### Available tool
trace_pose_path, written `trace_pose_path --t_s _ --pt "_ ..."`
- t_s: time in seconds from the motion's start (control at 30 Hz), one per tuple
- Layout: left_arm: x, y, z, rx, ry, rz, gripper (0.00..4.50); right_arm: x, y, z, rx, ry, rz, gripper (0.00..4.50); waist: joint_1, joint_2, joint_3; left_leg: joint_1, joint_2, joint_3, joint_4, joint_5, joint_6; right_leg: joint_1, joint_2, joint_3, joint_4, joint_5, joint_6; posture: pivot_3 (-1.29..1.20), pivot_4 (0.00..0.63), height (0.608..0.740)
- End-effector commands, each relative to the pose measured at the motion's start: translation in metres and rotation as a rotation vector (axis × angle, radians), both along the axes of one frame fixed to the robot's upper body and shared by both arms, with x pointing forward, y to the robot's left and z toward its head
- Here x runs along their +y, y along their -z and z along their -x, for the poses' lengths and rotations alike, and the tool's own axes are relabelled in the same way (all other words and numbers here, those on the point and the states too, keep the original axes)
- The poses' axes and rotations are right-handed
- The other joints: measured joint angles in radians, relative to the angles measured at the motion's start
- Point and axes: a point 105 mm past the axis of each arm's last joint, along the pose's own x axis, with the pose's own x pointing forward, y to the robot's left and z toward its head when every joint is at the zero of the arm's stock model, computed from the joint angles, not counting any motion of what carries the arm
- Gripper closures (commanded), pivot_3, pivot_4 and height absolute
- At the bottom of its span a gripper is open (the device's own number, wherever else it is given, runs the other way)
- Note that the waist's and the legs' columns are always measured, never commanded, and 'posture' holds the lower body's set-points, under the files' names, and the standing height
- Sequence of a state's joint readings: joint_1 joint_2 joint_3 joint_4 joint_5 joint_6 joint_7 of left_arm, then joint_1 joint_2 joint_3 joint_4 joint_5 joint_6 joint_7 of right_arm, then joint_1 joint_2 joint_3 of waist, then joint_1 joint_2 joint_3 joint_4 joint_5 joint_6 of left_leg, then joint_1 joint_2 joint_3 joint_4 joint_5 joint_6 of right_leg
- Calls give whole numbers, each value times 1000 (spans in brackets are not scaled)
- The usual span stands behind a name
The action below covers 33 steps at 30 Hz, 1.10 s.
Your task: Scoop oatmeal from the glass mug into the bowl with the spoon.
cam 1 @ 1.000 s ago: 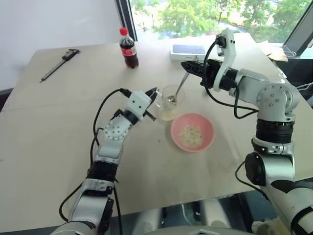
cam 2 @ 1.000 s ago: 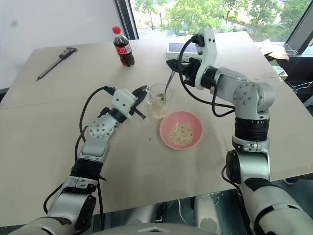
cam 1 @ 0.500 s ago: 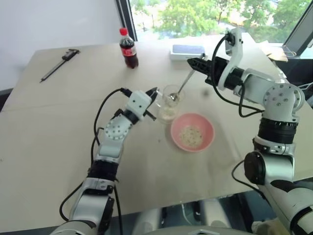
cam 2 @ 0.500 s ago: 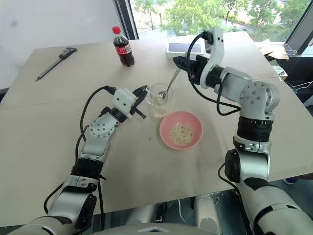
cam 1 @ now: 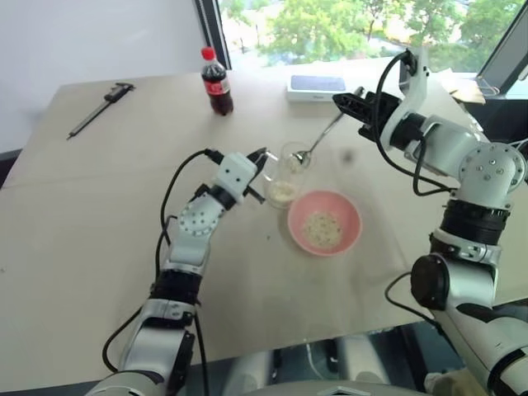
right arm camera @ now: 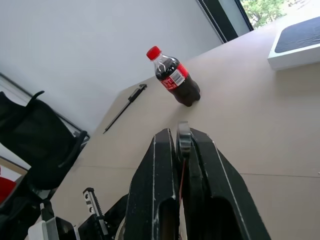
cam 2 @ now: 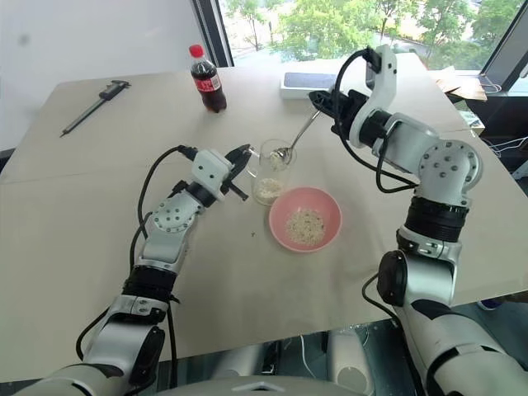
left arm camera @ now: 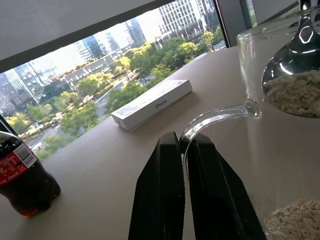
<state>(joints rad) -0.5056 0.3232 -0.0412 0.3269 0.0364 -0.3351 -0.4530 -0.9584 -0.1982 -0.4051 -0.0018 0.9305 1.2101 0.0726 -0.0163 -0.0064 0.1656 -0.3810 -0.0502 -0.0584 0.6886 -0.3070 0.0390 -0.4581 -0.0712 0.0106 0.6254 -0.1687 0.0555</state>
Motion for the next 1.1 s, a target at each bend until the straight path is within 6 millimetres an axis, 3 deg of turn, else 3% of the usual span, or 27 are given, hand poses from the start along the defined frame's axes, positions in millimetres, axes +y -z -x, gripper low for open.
trace_pose_path --t_s 0.03,0.3,0.63,0.8,1.1 --pt "-3 -19 1 -75 15 20 4439 -3 -15 7 -92 17 27 4500 0 0 0 0 0 0 0 0 0 0 0 0 0 0 0 0 150 740" --pt "-3 -20 2 -80 14 27 4439 4 -14 12 -149 -16 107 4500 0 0 0 0 0 0 0 0 0 0 0 0 0 0 0 0 150 740" --pt "-2 -20 3 -83 14 30 4439 -3 -8 7 -28 5 -34 4500 1 0 0 0 0 0 0 0 0 0 0 0 0 0 0 0 150 740" --pt "-1 -28 2 -118 -7 67 4439 -17 -3 3 76 61 -174 4500 1 0 0 0 0 0 0 0 0 0 0 0 0 0 0 0 150 740" --pt "-1 -26 1 -115 -16 107 4439 -35 2 0 209 137 -356 4500 0 0 0 0 0 0 0 0 0 0 0 0 0 0 0 0 150 740"
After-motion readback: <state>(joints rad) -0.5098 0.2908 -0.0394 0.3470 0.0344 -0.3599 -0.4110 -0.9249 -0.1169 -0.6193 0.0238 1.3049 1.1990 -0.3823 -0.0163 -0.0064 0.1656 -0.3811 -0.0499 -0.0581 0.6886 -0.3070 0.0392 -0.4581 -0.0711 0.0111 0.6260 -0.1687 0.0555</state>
